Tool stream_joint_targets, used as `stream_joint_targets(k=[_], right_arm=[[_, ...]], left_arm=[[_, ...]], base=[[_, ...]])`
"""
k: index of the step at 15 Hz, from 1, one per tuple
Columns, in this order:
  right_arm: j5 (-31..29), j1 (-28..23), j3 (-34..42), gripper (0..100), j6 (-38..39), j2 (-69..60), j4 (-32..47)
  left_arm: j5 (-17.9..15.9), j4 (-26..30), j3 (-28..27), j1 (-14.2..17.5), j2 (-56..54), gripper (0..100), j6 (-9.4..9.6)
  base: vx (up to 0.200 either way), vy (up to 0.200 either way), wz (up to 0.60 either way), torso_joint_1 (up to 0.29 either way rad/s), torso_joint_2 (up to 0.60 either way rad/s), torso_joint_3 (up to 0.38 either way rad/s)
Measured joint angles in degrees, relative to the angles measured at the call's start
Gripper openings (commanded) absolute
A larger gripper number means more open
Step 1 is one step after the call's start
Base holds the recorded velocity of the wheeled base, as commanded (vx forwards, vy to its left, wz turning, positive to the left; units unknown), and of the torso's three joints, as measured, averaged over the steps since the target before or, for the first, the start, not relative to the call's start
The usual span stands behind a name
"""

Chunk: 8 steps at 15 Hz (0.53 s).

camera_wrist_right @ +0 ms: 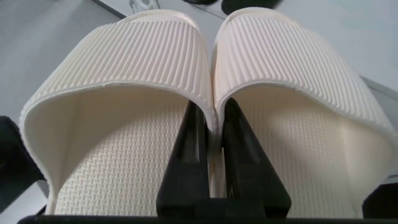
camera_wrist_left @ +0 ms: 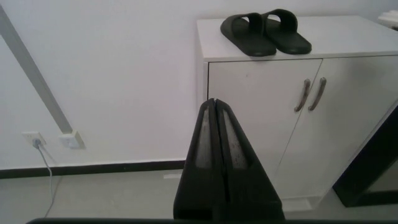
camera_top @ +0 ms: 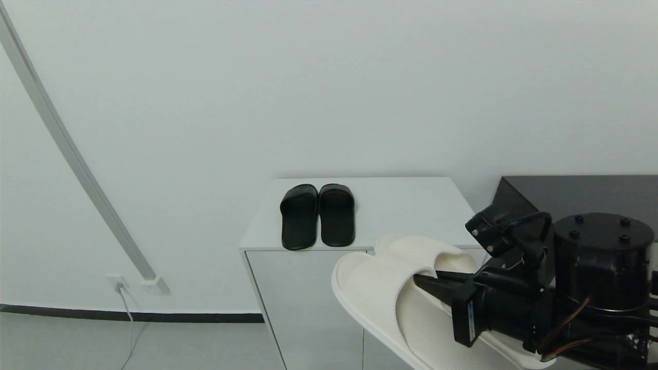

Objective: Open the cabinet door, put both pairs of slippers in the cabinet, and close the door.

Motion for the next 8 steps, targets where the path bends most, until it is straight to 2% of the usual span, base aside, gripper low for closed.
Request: stream_joint_targets(k=[8], right_arm=[[-0.11, -0.09, 0.28, 0, -0.35, 0.02, 0.00]], left_arm=[[0.00, 0.00, 0.00, 0.00, 0.00, 0, 0.00]], base=[[0.000, 0.000, 0.00, 0.000, 0.00, 0.000]])
